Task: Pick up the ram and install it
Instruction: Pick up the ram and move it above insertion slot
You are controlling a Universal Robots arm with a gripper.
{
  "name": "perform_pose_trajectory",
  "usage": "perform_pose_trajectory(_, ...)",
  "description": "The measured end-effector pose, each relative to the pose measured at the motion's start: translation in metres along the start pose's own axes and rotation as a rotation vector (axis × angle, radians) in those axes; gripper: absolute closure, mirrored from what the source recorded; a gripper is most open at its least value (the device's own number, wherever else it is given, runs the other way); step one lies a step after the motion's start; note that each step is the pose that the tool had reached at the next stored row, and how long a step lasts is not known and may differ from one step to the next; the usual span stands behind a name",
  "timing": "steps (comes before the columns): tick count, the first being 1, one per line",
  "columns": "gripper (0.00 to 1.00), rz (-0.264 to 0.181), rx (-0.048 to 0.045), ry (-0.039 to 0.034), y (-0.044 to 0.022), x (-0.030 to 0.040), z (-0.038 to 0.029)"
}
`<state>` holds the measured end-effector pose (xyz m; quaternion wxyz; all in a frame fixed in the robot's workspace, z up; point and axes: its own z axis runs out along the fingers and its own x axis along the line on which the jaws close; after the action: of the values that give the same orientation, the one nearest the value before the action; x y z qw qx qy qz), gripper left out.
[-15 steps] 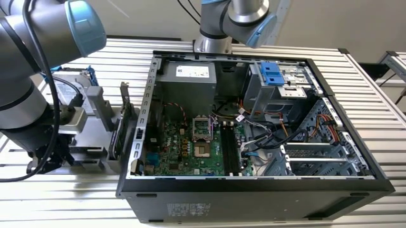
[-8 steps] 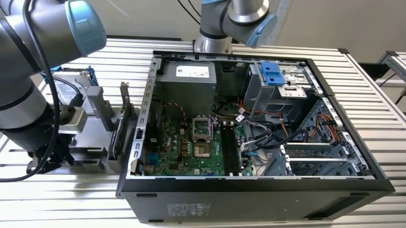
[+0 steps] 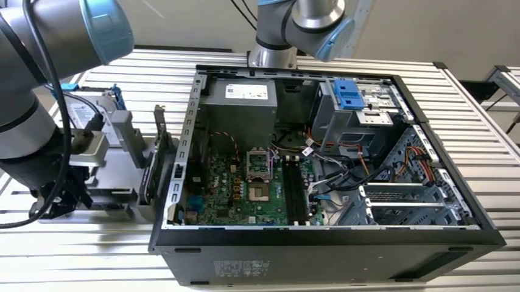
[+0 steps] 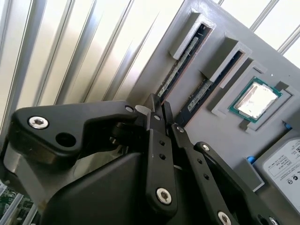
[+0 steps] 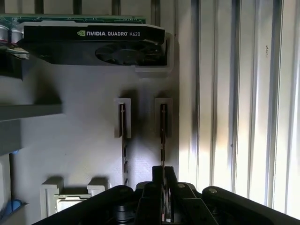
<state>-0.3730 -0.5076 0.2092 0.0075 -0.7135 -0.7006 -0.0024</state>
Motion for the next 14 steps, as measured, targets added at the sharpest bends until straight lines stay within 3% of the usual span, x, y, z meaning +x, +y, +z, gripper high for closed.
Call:
perform_pose_trajectory(11, 1.00, 0.001, 0.0000, 0.0000, -0.0001, 0.0002, -0.0149)
perform_pose_trajectory(14, 1.00, 0.001, -0.0004, 0.0003, 0.0000, 0.0002, -0.0156)
